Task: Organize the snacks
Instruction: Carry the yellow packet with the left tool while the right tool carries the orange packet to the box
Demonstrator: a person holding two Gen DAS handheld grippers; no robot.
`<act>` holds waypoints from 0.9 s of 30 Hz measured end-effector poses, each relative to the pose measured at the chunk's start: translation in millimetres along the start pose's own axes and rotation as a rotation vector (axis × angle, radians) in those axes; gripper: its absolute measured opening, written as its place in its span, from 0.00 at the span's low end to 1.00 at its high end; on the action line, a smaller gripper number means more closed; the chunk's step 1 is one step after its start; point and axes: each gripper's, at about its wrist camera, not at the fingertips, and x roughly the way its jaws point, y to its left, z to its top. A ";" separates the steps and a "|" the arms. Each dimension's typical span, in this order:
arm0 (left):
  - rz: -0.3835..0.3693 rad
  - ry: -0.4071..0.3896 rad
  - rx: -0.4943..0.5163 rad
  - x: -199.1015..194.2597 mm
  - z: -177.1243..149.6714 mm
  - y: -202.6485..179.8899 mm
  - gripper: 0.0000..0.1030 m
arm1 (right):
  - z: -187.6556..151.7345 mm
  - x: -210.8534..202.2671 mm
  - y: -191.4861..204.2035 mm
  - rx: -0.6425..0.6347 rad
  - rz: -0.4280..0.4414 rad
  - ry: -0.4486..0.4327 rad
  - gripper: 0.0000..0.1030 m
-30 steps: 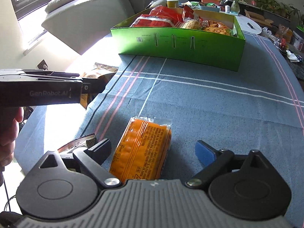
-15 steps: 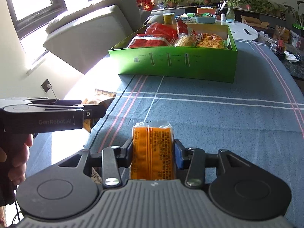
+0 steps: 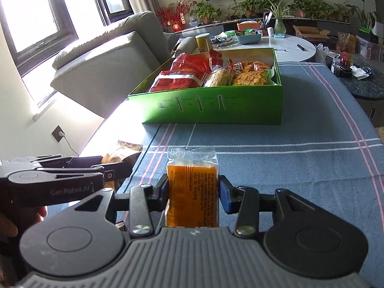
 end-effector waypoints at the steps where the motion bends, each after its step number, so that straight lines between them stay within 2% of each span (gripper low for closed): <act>1: -0.001 -0.003 0.003 -0.2 1.2 -1.7 0.51 | 1.4 -0.9 -0.9 0.004 0.001 -0.005 0.81; 17: -0.017 -0.039 0.045 -3.1 20.1 -20.2 0.51 | 32.5 -14.9 -17.5 0.059 0.013 -0.105 0.81; 27: -0.038 -0.074 0.089 8.0 47.0 -38.5 0.51 | 60.4 -12.2 -30.0 0.071 0.017 -0.156 0.81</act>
